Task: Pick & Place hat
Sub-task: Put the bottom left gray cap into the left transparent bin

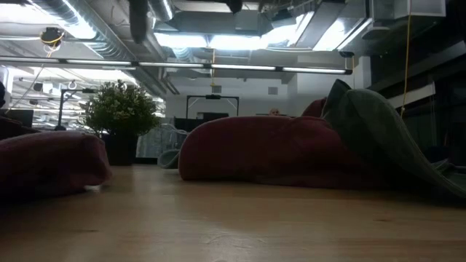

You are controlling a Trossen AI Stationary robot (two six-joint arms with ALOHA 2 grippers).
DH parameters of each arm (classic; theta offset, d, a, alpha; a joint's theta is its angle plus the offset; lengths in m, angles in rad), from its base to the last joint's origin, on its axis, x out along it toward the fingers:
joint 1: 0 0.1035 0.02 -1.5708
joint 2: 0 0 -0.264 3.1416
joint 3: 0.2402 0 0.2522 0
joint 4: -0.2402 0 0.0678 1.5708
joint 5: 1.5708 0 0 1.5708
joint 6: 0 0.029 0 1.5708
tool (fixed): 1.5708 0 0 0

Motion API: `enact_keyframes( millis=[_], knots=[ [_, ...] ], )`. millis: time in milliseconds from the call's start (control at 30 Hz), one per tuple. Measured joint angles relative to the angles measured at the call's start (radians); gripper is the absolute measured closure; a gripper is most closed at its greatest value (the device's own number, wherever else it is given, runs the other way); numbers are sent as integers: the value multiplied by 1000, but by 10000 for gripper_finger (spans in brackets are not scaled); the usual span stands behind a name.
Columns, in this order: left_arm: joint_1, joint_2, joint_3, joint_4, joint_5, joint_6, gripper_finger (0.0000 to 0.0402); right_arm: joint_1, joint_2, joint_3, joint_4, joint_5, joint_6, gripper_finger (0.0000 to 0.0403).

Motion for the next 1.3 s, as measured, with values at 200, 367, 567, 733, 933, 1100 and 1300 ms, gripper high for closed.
enact_keyframes(
  millis=[200, 367, 567, 733, 933, 1100, 1300],
  knots=[
    [0, 86, 0, 87, 66, -30, 399, -17, -9, 0, 5, -12, -89, 152],
    [0, 127, 0, 151, 23, -74, 398, -34, -20, 0, -10, -126, -146, 155],
    [0, 128, 0, 136, -67, -110, 398, -52, -89, -1, -91, -144, -283, 155],
    [0, 160, 0, 155, -66, -173, 398, -78, -141, -1, -103, -201, -341, 154],
    [0, 260, 0, 278, -33, -198, 398, -89, -141, -13, -17, -277, -374, 154],
    [0, 314, 0, 326, -34, -211, 398, -86, -135, -13, 13, -271, -405, 154],
    [0, 324, 0, 375, -41, -209, 398, -82, -135, -13, 35, -291, -400, 154]
  ],
)
